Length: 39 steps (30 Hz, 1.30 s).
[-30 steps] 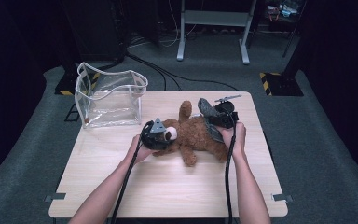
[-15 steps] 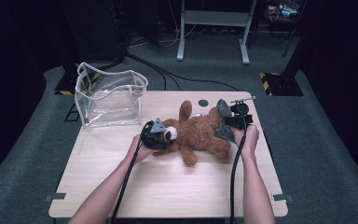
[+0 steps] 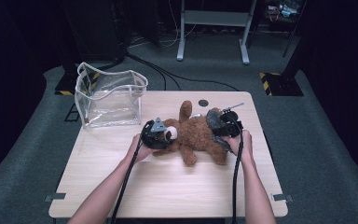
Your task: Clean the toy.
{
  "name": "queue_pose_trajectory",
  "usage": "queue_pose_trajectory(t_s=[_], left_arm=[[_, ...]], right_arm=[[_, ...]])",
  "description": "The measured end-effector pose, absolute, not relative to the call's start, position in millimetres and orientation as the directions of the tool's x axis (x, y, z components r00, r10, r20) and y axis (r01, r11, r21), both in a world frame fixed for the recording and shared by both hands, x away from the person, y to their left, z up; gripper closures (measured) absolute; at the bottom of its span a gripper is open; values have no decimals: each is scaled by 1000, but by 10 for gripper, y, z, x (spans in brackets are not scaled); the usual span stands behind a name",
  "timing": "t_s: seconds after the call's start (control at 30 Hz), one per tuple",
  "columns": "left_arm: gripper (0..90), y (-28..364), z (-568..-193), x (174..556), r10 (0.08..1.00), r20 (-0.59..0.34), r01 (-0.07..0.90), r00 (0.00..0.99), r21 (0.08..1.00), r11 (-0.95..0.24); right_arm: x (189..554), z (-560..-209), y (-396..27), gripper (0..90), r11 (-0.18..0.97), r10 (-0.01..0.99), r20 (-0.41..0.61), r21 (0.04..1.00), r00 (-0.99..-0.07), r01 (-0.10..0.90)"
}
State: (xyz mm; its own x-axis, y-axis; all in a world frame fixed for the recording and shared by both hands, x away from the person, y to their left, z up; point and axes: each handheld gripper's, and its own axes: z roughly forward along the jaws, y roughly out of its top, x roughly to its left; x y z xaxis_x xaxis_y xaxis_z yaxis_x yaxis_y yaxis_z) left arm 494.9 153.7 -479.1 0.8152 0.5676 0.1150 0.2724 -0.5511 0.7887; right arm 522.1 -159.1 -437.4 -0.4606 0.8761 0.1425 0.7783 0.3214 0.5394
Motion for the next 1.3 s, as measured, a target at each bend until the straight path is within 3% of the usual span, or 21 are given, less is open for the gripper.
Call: queue_pose_trajectory(t_s=[0.2,0.43,0.63,0.93,1.07,1.13,1.3], left_arm=[[427,1542,-4788,4956,565,117,270,817,787,-555],[425,1547,-4787,4950,567,112,275,816,787,-553],[425,1547,-4789,4949,567,113,275,816,787,-553],[424,1541,-4788,4946,569,116,274,814,787,-552],[424,1543,-4787,4946,572,113,279,813,786,-552],[424,1545,-4789,4948,570,111,277,814,788,-550],[420,1546,-4793,4943,572,107,279,813,791,-545]], right_arm=[[5383,-4483,-1680,766,292,921,68,533,-385,794],[5463,-4452,-1890,760,79,979,102,607,-176,791],[5231,-4237,-1956,759,113,969,93,656,-228,747],[5153,-4206,-1608,757,273,917,78,594,-392,757],[5299,-4351,-1588,757,250,933,71,583,-354,773],[5362,-4390,-1631,756,216,956,36,584,-291,782],[5307,-4284,-1751,753,162,968,51,618,-245,770]])
